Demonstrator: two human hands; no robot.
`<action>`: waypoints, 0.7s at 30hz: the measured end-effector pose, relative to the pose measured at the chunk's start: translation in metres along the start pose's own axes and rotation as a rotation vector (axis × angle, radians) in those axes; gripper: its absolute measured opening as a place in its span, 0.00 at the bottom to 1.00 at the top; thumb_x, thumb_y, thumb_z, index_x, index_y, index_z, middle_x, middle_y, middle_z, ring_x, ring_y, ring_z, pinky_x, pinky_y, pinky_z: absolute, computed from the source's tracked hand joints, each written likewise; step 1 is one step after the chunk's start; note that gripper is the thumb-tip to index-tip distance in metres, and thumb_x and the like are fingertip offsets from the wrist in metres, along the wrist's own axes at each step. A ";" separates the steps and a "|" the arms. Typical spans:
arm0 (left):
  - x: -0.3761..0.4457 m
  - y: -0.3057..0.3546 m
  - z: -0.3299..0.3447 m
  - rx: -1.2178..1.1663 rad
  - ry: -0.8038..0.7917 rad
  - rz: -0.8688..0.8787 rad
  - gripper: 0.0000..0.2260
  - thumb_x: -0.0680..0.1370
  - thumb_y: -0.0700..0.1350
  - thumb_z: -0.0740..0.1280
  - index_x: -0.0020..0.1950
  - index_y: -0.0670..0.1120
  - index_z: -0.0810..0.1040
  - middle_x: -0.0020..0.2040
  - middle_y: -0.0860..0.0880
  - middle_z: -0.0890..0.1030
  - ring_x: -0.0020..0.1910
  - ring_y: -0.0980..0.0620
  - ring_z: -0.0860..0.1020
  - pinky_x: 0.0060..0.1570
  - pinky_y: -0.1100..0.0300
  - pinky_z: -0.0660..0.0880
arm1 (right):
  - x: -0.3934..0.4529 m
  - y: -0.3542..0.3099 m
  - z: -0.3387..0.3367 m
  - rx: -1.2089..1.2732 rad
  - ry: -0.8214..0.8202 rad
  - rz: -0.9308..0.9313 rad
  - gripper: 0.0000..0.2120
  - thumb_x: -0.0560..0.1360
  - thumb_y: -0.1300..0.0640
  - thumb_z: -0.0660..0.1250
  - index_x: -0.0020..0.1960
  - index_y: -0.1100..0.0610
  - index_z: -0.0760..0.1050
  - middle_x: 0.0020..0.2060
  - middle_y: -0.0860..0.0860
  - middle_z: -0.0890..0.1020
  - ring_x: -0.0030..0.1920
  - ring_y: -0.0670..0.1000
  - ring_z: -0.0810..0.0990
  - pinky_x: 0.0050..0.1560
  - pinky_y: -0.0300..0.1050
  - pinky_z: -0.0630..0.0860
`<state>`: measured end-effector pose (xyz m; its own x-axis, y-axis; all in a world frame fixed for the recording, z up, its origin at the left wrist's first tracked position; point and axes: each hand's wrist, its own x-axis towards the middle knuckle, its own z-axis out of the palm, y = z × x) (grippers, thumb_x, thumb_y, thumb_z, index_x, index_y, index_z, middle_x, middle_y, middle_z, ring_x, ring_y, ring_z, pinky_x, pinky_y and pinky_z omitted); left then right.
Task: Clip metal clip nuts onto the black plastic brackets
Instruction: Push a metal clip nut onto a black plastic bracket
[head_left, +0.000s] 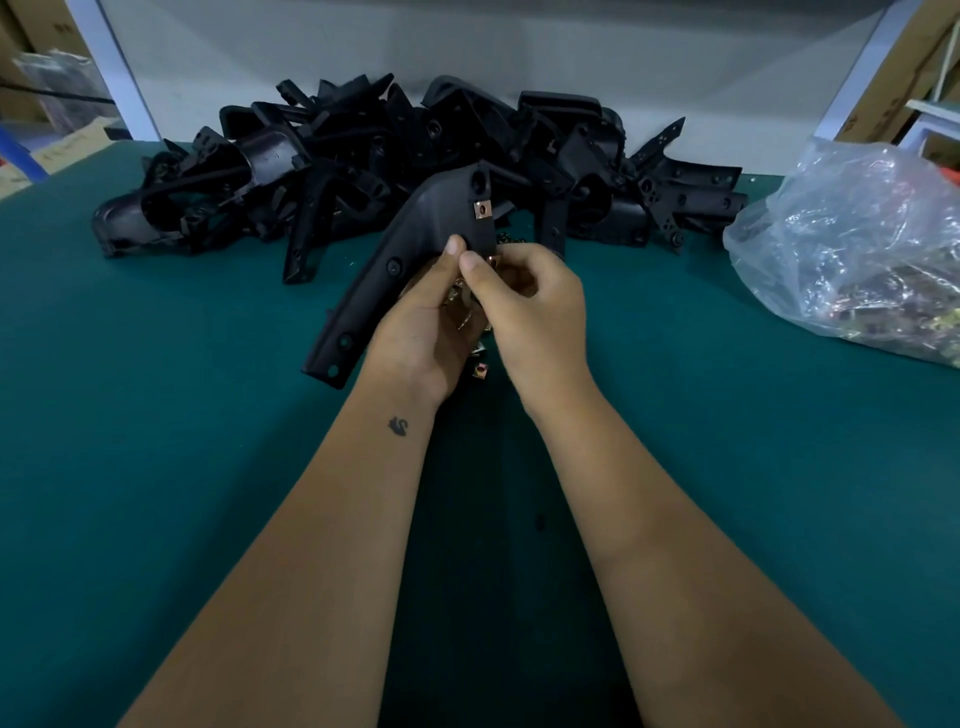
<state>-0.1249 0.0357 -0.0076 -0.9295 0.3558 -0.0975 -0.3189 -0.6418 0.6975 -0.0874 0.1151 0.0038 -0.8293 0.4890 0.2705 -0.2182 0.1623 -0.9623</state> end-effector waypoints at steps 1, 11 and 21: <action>-0.001 0.000 0.000 -0.008 -0.013 -0.011 0.12 0.79 0.49 0.68 0.56 0.42 0.82 0.50 0.45 0.85 0.52 0.48 0.84 0.59 0.53 0.79 | -0.001 0.002 0.001 -0.080 0.021 -0.034 0.08 0.74 0.51 0.73 0.50 0.54 0.80 0.46 0.48 0.82 0.47 0.44 0.81 0.48 0.39 0.78; -0.009 0.005 0.002 -0.040 -0.071 -0.120 0.19 0.81 0.54 0.64 0.65 0.42 0.79 0.56 0.45 0.83 0.54 0.46 0.83 0.47 0.53 0.81 | -0.005 0.006 0.005 -0.476 0.163 -0.325 0.11 0.76 0.48 0.70 0.47 0.57 0.80 0.42 0.45 0.75 0.44 0.47 0.76 0.40 0.37 0.70; -0.006 -0.002 0.004 -0.093 -0.094 -0.101 0.20 0.80 0.54 0.65 0.65 0.42 0.78 0.57 0.45 0.82 0.57 0.46 0.82 0.52 0.54 0.81 | -0.005 0.005 0.005 -0.477 0.207 -0.407 0.11 0.78 0.52 0.68 0.49 0.61 0.80 0.43 0.48 0.77 0.45 0.50 0.77 0.43 0.38 0.69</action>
<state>-0.1182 0.0370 -0.0055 -0.8716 0.4811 -0.0941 -0.4298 -0.6577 0.6186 -0.0870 0.1094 -0.0023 -0.6021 0.4557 0.6556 -0.2021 0.7073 -0.6774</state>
